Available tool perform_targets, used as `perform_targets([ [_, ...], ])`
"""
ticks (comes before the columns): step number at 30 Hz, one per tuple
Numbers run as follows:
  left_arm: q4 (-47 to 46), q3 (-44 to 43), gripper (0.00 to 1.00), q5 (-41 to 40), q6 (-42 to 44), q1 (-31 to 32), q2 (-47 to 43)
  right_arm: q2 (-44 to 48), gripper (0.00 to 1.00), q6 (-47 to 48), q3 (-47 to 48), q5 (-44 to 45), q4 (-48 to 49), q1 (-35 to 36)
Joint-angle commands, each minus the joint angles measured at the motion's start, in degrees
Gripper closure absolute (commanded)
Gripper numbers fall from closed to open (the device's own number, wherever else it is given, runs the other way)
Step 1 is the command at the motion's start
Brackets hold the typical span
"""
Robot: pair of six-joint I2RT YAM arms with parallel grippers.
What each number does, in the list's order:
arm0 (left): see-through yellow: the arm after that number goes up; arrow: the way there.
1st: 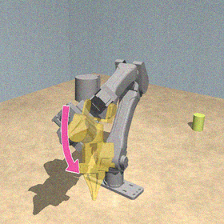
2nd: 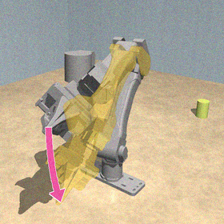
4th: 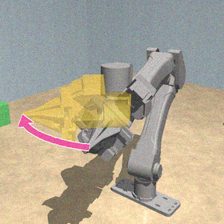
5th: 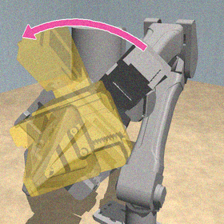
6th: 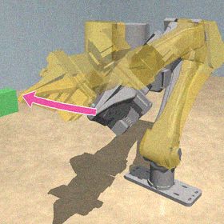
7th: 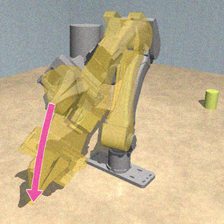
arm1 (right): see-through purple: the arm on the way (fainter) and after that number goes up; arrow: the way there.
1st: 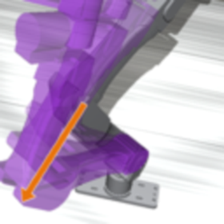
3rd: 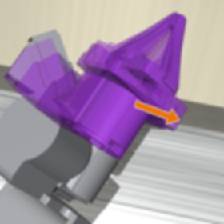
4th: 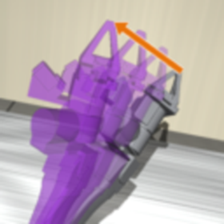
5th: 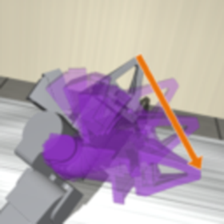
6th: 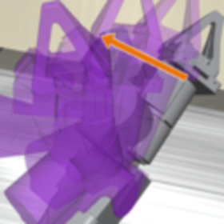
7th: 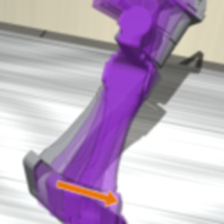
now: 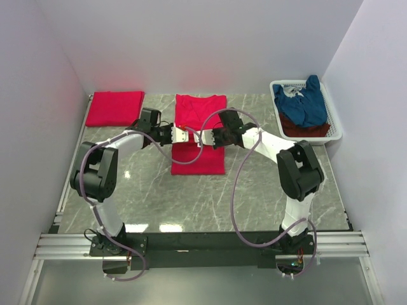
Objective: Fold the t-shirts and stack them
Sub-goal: Fold the tshirt
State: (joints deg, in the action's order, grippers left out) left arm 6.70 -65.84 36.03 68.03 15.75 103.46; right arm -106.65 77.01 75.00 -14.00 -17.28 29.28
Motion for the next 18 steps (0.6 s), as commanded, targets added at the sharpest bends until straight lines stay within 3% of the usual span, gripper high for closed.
perform_targets([
  [1, -3.61, -2.97, 1.0, 0.97, 1.05, -0.63, 2.36, -2.42, 1.0, 1.47, 4.79, 0.46, -1.18, -1.06],
  [14, -6.26, -7.1, 0.99, -1.57, -0.96, -1.07, 8.33, -6.02, 1.0, 2.09, 5.24, 3.8, 1.98, -2.12],
  [18, -8.29, -8.68, 0.67, -3.69, -5.88, -1.68, 8.17, -7.17, 0.55, -1.95, 9.97, 6.0, 3.65, -3.0],
])
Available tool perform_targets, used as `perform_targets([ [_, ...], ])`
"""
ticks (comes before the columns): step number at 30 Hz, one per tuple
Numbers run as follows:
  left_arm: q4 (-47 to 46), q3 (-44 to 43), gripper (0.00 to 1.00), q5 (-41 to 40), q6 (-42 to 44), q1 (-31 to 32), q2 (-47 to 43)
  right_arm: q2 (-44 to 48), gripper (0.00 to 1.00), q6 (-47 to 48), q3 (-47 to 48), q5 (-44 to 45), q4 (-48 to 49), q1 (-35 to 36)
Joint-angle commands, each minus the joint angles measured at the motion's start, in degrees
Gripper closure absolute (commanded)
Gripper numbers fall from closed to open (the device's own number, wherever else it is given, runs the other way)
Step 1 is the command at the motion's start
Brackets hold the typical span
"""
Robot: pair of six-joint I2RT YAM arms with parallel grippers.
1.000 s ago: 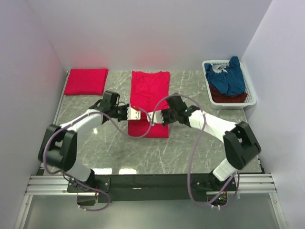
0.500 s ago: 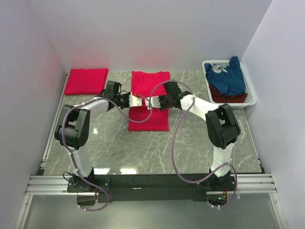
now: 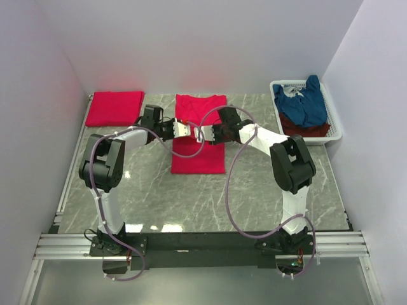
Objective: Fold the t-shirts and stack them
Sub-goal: Fold the tshirt
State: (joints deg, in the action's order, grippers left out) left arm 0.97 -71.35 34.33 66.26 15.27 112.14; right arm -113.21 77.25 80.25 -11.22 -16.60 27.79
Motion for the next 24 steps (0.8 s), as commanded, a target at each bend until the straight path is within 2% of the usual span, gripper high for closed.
perform_targets([
  [1, -2.29, -3.53, 0.62, -1.9, -5.34, -1.55, -1.21, -0.44, 0.51, -3.85, 5.7, 3.49, 3.06, -2.03],
  [2, -2.03, -3.62, 0.59, -1.55, -7.53, -2.34, -2.0, 0.17, 0.48, -4.73, 6.75, 3.49, 2.28, -2.39],
  [6, 2.53, -1.34, 0.6, -0.75, -11.06, -3.93, -8.93, 3.69, 0.49, -9.3, 10.54, 3.14, -2.63, -3.53],
  [9, 4.38, 4.98, 0.59, 0.04, -13.0, -4.1, -15.69, 8.43, 0.55, -15.18, 9.5, 1.21, -8.08, -3.36],
  [11, 6.74, 8.84, 0.56, 0.91, -15.61, -3.93, -18.78, 11.59, 0.57, -22.21, 8.61, -1.07, -12.56, -2.66],
  [14, 12.98, 10.09, 0.47, 3.81, -20.79, -3.49, -22.39, 13.71, 0.59, -33.28, 8.43, -7.11, -20.21, -2.04],
  [16, 13.35, 11.67, 0.45, 4.96, -23.62, -3.49, -24.07, 13.45, 0.6, -41.19, 9.14, -10.56, -24.25, -1.78],
  [19, 10.72, 14.48, 0.47, 6.01, -33.96, -3.49, -24.42, 9.6, 0.66, -51.45, 10.54, -16.36, -26.54, -1.78],
  [24, 9.58, 11.85, 0.5, 10.93, -52.34, -3.58, -18.38, 5.73, 0.68, -62.56, 7.74, -25.23, -23.66, -2.13],
])
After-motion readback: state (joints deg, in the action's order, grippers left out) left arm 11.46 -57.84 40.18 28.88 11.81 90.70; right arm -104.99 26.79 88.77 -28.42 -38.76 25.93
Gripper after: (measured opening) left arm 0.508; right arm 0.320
